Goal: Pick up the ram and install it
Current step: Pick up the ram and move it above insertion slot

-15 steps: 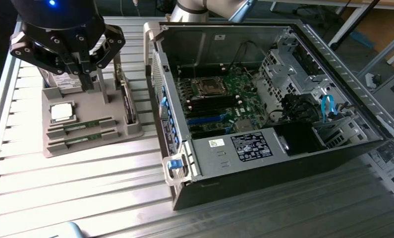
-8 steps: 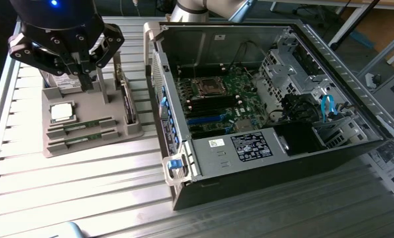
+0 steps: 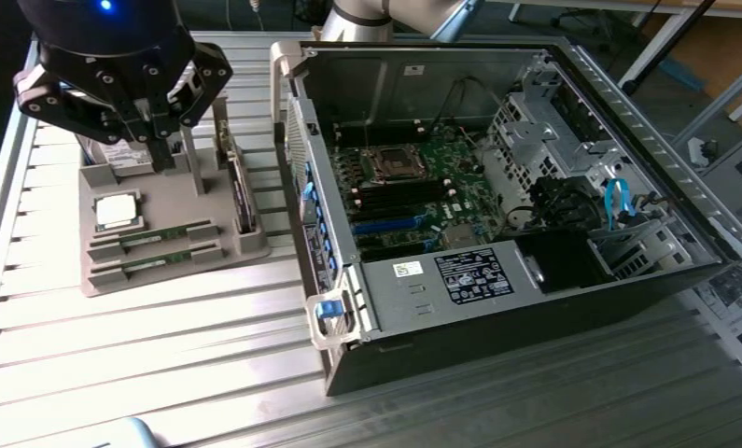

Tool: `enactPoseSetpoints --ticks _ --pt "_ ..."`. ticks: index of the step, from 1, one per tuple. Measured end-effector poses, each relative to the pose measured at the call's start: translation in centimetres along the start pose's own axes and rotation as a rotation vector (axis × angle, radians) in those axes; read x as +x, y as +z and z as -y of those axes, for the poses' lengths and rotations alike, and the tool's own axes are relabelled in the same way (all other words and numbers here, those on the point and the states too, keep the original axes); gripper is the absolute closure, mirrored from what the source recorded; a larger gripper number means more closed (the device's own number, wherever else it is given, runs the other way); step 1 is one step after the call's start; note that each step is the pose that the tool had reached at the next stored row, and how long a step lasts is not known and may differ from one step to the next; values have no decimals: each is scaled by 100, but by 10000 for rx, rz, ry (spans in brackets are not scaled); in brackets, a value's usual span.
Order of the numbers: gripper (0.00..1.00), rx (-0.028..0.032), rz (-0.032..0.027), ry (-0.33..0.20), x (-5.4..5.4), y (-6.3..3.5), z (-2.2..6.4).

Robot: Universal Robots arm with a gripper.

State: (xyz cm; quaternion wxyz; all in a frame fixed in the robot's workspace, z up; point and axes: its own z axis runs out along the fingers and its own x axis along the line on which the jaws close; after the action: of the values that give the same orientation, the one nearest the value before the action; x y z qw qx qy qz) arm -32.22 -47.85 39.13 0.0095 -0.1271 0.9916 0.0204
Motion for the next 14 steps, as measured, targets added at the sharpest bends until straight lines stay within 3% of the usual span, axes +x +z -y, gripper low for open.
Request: enactPoseSetpoints --ticks 14 --pt "89 -17 -53 -1282 7 2 -2"
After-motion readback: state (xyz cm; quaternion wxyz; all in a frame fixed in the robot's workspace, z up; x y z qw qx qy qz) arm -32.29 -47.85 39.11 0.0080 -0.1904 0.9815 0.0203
